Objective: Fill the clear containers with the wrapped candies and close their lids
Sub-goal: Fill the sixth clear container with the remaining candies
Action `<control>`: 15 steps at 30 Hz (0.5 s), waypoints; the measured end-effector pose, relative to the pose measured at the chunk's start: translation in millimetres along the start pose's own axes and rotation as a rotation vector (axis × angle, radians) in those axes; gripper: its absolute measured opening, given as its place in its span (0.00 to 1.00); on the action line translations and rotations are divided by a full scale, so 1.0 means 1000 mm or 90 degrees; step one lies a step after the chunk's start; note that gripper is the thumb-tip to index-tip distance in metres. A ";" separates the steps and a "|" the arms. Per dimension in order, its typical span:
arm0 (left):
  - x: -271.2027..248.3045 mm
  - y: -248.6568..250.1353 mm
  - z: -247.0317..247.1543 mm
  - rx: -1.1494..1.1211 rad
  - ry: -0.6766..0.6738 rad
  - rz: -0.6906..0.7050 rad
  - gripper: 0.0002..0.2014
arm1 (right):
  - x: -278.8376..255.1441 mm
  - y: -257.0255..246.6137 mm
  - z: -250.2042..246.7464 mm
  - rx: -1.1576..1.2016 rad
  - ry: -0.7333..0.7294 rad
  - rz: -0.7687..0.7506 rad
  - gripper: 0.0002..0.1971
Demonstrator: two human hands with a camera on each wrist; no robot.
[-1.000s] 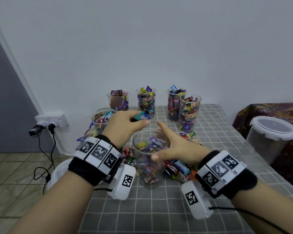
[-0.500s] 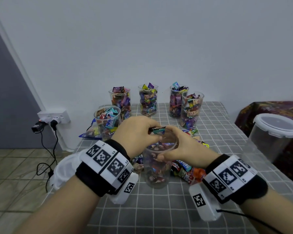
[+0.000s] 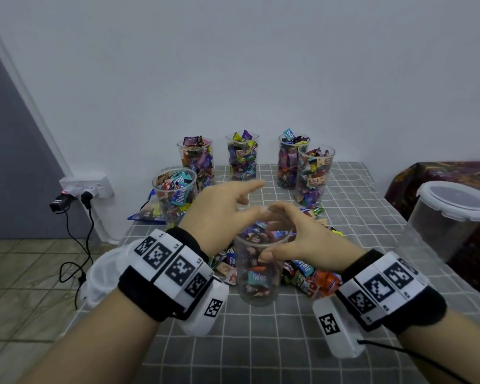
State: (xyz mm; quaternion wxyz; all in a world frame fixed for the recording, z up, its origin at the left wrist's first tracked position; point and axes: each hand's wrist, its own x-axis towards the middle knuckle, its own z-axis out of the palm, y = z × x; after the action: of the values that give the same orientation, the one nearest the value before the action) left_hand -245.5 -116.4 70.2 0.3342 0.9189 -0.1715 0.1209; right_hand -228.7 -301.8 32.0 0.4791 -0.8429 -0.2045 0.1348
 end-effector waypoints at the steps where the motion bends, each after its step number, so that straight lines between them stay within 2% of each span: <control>1: 0.000 -0.002 -0.001 -0.044 0.022 -0.009 0.23 | 0.000 0.002 0.000 -0.011 -0.002 0.005 0.46; 5: 0.010 -0.015 -0.007 -0.129 0.076 -0.061 0.22 | 0.000 0.012 -0.003 -0.081 -0.056 0.038 0.59; 8: 0.017 -0.030 -0.009 -0.118 0.056 -0.113 0.21 | 0.003 0.024 -0.011 -0.128 -0.096 0.050 0.61; 12: 0.024 -0.059 0.004 -0.061 -0.109 -0.201 0.22 | 0.013 0.044 -0.017 -0.294 -0.099 0.077 0.70; 15: 0.027 -0.079 0.019 -0.012 -0.208 -0.256 0.25 | 0.016 0.048 -0.025 -0.414 -0.101 0.151 0.62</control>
State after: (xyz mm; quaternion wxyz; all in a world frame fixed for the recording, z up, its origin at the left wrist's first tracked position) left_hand -187.4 -78.6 20.6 0.3282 0.9386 -0.0383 -0.0993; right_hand -193.9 -335.2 2.3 0.1494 -0.9560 -0.1742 0.1826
